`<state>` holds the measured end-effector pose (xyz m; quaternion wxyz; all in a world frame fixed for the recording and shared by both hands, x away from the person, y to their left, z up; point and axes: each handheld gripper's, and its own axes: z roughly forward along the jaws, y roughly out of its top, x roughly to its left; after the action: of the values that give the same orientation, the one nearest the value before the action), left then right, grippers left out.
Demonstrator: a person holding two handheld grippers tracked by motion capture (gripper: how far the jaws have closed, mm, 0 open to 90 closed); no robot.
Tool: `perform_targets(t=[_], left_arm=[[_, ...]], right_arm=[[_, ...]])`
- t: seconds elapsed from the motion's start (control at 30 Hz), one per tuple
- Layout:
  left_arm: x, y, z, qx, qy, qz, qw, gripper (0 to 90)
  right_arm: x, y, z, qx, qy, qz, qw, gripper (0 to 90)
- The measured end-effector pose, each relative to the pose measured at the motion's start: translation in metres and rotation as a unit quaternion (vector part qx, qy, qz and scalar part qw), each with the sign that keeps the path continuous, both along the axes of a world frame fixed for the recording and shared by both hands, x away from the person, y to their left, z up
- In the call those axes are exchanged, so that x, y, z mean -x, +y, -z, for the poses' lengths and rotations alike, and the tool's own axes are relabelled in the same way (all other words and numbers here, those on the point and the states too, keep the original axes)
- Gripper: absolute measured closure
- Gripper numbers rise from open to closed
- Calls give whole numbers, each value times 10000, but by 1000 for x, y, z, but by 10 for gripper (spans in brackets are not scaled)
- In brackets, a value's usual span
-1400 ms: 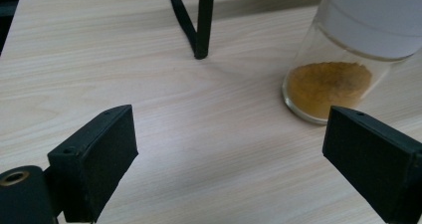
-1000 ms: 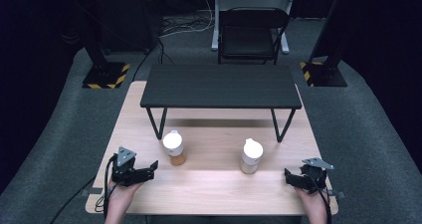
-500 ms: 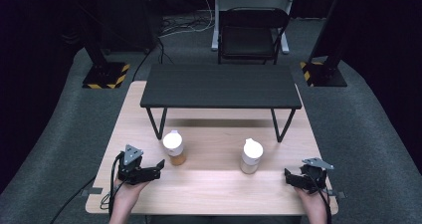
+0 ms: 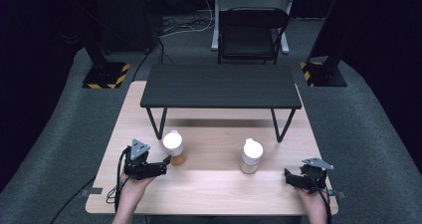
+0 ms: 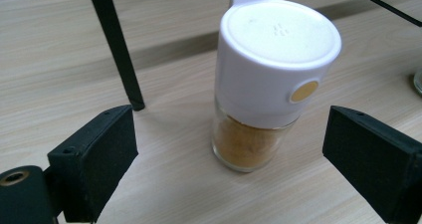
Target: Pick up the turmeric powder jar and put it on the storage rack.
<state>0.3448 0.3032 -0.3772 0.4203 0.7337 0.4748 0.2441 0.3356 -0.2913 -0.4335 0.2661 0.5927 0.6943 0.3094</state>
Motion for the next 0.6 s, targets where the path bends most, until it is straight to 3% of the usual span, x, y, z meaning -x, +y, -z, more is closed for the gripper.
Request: perform_targets(t=[0.3, 0.6], left_arm=[[-10, -10, 2, 75, 22, 62, 10000, 63], [-18, -20, 9, 108, 25, -28, 9999, 67]], right_arm=[[0, 0, 0, 0, -3, -11, 10000, 84], [0, 0, 0, 1, -4, -13, 10000, 84]])
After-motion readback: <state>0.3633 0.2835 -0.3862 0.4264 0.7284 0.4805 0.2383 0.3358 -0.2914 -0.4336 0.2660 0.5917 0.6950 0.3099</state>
